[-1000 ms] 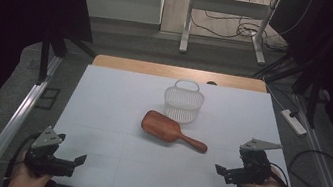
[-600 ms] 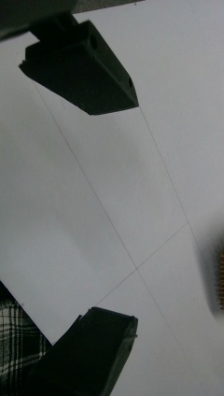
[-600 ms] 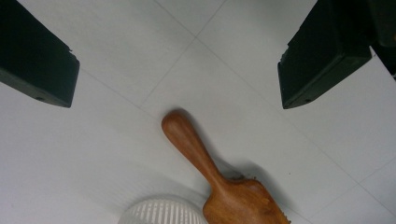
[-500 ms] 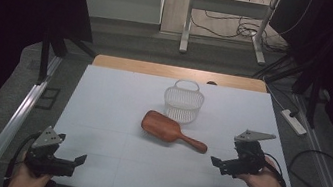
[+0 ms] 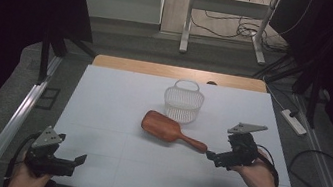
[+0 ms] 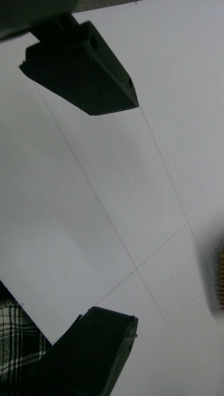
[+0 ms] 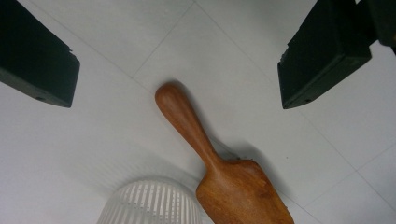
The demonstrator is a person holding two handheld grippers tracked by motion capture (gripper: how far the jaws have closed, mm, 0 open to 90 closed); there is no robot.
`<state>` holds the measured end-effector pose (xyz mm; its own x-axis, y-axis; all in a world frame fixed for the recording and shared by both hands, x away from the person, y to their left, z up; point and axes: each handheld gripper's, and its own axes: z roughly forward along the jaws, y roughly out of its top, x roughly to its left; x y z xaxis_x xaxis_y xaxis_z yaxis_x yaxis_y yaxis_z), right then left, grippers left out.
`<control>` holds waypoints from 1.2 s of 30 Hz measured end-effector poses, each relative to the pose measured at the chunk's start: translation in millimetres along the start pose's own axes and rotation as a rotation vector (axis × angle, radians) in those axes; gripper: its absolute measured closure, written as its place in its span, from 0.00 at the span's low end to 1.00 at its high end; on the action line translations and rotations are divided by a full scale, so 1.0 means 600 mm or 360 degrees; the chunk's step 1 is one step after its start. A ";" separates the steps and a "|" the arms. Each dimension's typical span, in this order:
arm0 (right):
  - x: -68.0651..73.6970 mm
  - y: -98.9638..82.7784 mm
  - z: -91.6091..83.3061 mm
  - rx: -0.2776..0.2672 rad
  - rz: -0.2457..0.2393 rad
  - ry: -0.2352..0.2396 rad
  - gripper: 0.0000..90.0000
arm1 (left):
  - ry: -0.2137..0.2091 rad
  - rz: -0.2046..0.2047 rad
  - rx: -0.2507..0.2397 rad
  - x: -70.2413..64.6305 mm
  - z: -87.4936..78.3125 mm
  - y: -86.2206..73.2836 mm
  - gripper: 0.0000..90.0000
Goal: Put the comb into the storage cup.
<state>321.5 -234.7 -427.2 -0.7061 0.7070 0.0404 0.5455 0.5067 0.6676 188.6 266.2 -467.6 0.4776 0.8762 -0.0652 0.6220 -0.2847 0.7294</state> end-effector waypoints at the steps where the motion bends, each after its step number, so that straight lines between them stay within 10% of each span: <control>1: 0.000 0.002 0.002 0.0002 -0.0005 -0.0002 0.00 | 0.0000 -0.0001 0.0000 0.000 0.000 0.000 0.02; 36: -0.013 0.065 0.083 0.0192 -0.0034 0.0020 0.00 | -0.0011 -0.0007 -0.0002 0.002 0.000 0.000 0.02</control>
<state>370.5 -195.9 -438.5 -0.7233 0.6895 0.0368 0.5802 0.5779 0.5739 189.2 267.4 -467.6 0.4793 0.8746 -0.0732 0.6233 -0.2805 0.7299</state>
